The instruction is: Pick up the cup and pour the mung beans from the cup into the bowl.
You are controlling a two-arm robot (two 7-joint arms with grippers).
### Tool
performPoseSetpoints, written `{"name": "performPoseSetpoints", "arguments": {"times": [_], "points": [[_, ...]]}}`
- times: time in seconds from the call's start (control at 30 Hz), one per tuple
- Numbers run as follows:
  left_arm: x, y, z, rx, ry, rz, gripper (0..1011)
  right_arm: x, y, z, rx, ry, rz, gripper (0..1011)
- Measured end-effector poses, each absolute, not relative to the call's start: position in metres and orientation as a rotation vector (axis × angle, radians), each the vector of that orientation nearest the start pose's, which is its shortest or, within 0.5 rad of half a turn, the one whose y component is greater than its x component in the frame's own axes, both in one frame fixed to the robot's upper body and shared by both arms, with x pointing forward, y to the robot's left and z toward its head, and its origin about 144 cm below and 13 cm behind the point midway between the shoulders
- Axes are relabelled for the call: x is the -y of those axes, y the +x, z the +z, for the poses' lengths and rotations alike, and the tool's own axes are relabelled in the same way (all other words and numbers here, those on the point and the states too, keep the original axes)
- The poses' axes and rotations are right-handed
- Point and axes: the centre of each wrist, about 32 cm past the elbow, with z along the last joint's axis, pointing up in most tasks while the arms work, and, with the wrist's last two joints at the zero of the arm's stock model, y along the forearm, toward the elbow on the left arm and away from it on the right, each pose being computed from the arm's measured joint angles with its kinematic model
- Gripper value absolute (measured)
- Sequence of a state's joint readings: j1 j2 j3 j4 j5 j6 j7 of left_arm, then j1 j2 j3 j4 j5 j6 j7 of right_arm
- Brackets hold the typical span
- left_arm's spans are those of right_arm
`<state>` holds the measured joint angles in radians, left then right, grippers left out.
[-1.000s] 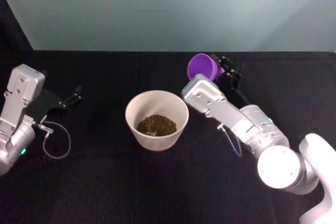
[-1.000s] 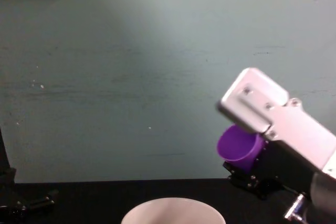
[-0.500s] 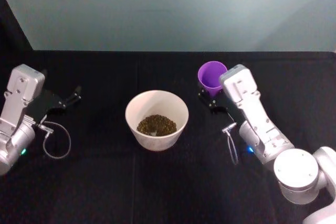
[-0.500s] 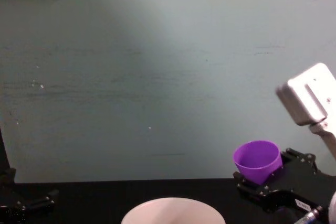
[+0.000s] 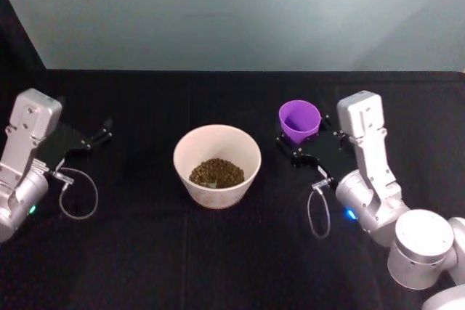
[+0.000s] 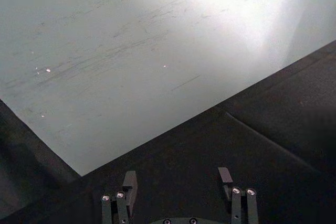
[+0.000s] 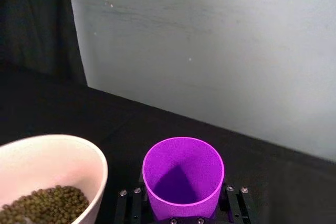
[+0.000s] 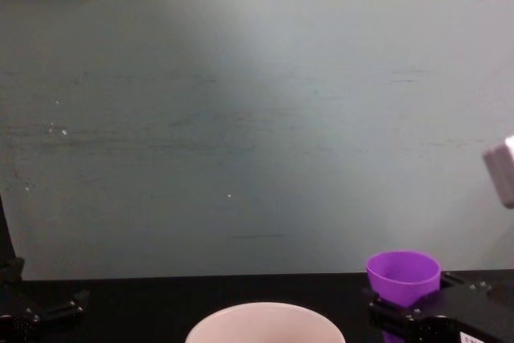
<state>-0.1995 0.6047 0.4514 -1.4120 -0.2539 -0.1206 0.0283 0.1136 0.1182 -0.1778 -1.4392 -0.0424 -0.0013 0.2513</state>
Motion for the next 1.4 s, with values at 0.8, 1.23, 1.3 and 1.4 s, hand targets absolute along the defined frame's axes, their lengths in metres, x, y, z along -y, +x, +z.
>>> {"name": "performPoseSetpoints", "arguments": {"times": [0.8,1.23,1.3,1.4], "points": [[-0.31,0.489,1.14,0.285,0.304,1.248,1000,0.217,0.493,1.114,-0.017,-0.103,-1.112,722],[-0.31,0.489,1.14,0.285,0.304,1.248,1000,0.215,0.492,1.106,-0.035,-0.104,-1.121,825],[-0.31,0.489,1.14,0.285,0.304,1.248,1000,0.215,0.492,1.105,-0.039,-0.099,-1.123,862],[-0.31,0.489,1.14,0.285,0.304,1.248,1000,0.215,0.492,1.106,-0.041,-0.091,-1.123,942]]}}
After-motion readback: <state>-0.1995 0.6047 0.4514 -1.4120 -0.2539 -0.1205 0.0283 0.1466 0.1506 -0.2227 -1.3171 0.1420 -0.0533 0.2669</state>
